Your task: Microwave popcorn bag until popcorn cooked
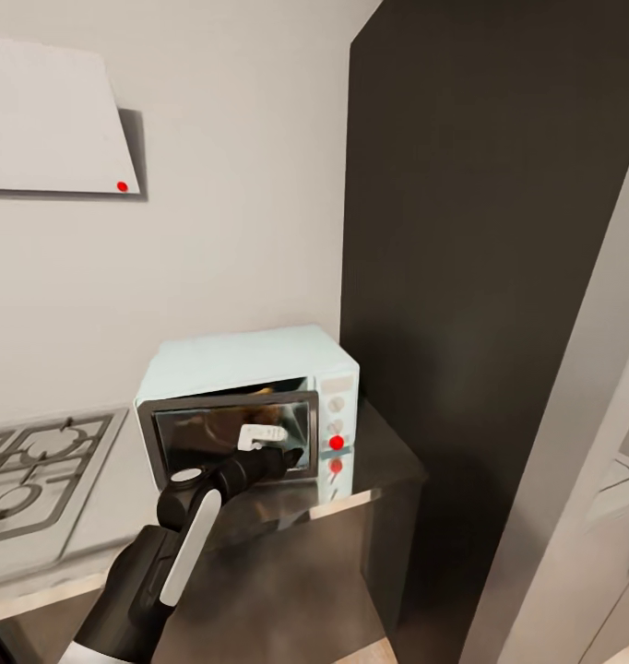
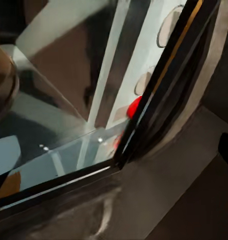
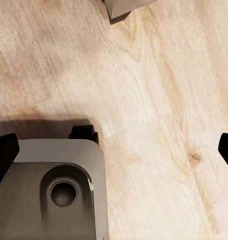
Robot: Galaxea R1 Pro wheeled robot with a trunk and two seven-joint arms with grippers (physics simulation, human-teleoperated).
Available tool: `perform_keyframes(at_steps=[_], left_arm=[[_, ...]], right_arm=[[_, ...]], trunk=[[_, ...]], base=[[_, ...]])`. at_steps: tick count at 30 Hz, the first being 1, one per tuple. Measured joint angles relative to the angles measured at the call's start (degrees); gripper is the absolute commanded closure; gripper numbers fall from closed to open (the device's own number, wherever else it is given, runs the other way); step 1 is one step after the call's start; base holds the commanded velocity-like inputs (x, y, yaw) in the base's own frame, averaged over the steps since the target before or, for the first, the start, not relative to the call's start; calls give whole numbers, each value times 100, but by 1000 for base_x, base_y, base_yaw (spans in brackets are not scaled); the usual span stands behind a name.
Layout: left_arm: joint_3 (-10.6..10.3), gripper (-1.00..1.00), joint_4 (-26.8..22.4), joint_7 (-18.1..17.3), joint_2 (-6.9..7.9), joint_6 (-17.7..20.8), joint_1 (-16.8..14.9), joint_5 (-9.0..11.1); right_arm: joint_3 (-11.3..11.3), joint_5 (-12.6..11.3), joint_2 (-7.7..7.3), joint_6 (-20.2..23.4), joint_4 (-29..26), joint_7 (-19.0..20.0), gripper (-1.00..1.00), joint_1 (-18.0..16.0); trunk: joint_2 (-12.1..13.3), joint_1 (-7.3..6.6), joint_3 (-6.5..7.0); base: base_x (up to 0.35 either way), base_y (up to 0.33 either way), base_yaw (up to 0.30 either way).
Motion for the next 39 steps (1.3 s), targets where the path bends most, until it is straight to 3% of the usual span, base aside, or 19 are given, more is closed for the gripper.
perform_keyframes(at_steps=[25, 27, 34, 36, 39], left_arm=[[0, -100, -3, -1, -7, 0, 0, 6], [-11, -100, -24, -62, -10, 39, 13, 142], [-74, -100, -101, -46, -10, 36, 109, 166], [-82, -100, -175, -13, -9, 424, 12, 154], [-57, -100, -199, -21, -9, 26, 5, 141]], right_arm=[[0, 0, 0, 0, 0, 0, -100, 0], [0, 0, 0, 0, 0, 0, -100, 0], [0, 0, 0, 0, 0, 0, -100, 0], [0, 0, 0, 0, 0, 0, -100, 0], [0, 0, 0, 0, 0, 0, -100, 0]], trunk=[[0, 0, 0], [-4, -1, -1], [-2, 0, 0], [1, 2, -1], [1, 3, -1]], base=[[90, 0, 0], [153, 0, 0], [34, 0, 0], [-40, 0, 0], [-180, 0, 0]])
